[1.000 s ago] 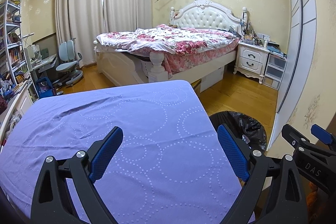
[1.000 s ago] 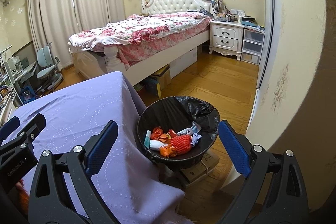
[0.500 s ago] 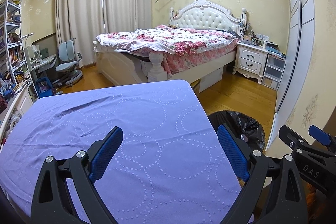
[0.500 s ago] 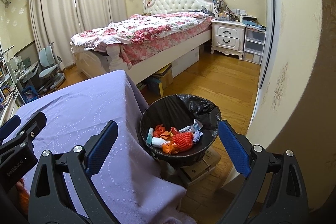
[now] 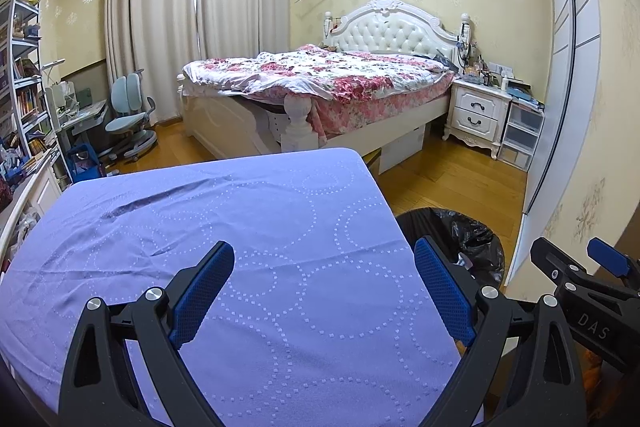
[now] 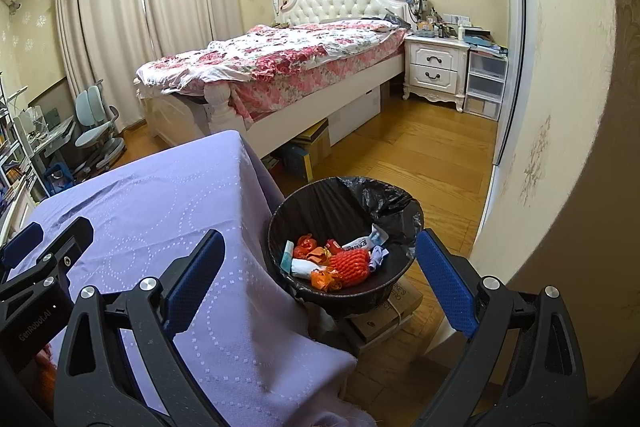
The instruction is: Collect trash
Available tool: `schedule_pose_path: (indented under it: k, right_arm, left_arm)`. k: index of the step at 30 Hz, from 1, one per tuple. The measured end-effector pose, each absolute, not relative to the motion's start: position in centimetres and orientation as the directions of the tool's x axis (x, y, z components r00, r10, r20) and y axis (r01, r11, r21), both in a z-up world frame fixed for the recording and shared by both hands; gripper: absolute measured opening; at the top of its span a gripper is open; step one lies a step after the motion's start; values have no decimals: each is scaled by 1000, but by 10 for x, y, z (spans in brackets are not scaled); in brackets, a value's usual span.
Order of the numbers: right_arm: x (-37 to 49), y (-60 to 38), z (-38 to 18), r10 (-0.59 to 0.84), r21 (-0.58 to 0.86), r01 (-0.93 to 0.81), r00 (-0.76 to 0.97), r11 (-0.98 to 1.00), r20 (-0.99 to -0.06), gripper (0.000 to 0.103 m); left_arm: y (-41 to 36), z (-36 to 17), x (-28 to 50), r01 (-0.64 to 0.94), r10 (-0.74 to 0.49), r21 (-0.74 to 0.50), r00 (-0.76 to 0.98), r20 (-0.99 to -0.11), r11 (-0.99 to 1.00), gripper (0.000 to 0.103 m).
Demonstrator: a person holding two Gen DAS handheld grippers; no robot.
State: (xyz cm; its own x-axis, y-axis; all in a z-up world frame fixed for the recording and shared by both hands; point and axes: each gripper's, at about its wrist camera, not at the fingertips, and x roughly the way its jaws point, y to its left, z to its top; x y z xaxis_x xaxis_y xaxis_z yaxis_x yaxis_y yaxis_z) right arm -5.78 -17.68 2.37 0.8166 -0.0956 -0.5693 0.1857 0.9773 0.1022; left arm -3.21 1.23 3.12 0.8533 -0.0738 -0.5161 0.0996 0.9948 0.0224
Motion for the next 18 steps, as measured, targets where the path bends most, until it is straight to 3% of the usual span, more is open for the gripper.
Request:
schedule_pose_path:
  k: [18]
  right_arm:
    - [-57, -169, 19, -91, 100, 179, 815, 979, -572, 94]
  left_arm:
    - [14, 29, -33, 100, -76, 19, 852, -517, 995, 91]
